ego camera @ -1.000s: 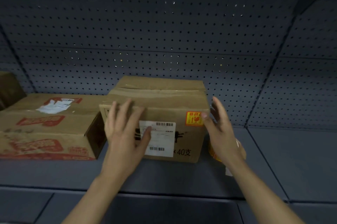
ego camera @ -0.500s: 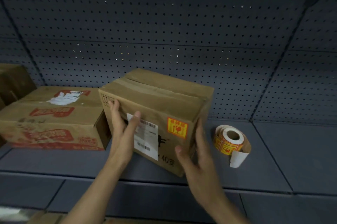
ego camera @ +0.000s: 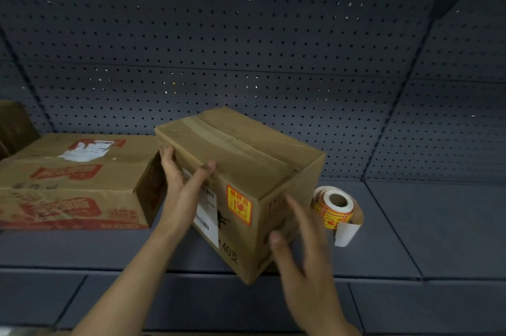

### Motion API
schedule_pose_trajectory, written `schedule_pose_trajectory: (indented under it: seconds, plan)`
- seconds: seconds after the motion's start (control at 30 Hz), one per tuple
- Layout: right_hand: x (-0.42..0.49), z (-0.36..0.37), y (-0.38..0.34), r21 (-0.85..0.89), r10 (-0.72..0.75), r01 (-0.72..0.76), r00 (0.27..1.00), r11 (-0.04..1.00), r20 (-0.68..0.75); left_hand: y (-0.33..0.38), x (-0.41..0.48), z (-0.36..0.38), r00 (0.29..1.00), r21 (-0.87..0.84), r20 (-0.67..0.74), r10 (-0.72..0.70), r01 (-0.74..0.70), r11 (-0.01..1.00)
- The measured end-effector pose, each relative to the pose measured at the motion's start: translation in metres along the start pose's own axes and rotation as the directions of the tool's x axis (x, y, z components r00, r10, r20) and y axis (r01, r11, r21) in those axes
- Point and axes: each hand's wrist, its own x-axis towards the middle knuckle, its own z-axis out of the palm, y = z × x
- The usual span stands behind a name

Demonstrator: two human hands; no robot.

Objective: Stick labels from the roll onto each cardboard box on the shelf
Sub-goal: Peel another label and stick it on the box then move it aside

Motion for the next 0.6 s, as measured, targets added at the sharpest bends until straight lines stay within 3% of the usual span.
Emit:
schedule_pose_trajectory:
  seconds: [0.13, 0.23, 0.33, 0.43, 0.6]
  plan:
    - [0.044, -0.026, 0.007, 0.063, 0.055, -0.042, 0.975, 0.997, -0.217, 0.002, -0.014, -0.005, 0.997, 0.067, -0.069, -0.019, 0.024, 0.997]
    - [0.082, -0.04, 0.011, 0.133, 0.213, -0.195, 0.968, 0.972, -0.133, 0.009, -0.038, 0.006, 0.994, 0.066, -0.107, -0.029, 0.036, 0.997]
    - [0.112, -0.042, 0.016, 0.247, 0.293, -0.275, 0.956, 0.929, -0.037, 0.013, -0.065, 0.027, 0.992, 0.008, -0.051, -0.112, 0.112, 0.994]
    - [0.119, -0.038, 0.012, 0.279, 0.289, -0.282, 0.957, 0.918, 0.017, 0.015, -0.076, 0.043, 0.996, 0.015, -0.003, -0.09, 0.09, 0.996]
    - [0.094, -0.034, 0.008, 0.327, 0.249, -0.226, 0.968, 0.918, -0.031, 0.008, -0.071, 0.038, 0.998, -0.021, 0.007, -0.065, 0.065, 0.998]
